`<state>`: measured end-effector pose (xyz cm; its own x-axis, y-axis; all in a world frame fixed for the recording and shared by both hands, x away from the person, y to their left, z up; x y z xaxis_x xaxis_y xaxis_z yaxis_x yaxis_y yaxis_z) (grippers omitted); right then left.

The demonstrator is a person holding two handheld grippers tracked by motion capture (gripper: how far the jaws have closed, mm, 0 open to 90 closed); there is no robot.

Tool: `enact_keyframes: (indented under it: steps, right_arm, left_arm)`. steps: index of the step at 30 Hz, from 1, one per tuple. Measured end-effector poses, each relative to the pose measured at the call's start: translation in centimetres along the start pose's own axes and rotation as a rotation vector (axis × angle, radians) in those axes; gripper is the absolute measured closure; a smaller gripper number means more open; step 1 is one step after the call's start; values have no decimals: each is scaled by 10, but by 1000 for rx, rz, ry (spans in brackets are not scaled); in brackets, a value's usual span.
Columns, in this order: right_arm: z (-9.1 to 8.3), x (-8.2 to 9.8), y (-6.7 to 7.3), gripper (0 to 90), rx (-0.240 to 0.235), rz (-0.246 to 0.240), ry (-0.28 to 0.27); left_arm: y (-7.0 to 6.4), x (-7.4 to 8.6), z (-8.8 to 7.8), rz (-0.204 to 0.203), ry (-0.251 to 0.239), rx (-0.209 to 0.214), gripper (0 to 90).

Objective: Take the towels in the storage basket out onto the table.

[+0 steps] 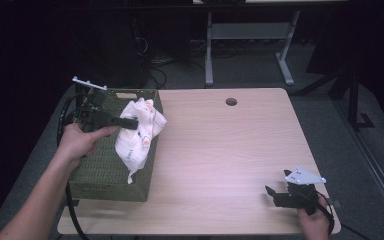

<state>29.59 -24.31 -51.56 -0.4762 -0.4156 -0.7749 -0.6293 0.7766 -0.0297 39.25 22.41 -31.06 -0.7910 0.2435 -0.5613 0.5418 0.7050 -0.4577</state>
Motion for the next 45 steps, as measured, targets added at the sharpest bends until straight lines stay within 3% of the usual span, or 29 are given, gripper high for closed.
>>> enact_keyframes:
  steps: [18,29,36,45]
  right_arm:
    - [-1,0,0,137,-2,1,0]
    - [-1,-1,0,137,-1,-1,-2]
    - [-2,-1,1,137,-2,-1,-5]
    - [-2,0,1,137,-6,-1,-8]
  left_arm:
    - [-24,4,46,61,91,20,724]
    - [-39,3,73,73,120,40,721]
    - [-52,4,101,103,159,54,718]
    - [-61,4,135,140,214,30,718]
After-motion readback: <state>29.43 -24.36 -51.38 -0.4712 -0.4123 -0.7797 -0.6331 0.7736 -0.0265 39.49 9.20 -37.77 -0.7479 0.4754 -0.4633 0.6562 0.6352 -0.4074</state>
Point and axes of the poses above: each handheld gripper's, and its own axes: z roughly forward along the jaws, x roughly out of its underside, y roughly to its left, the point moved 7 cm from there along z, roughly forward along the jaws, and after that the axes turned 7 degrees about -x, right-handed, at the moved point
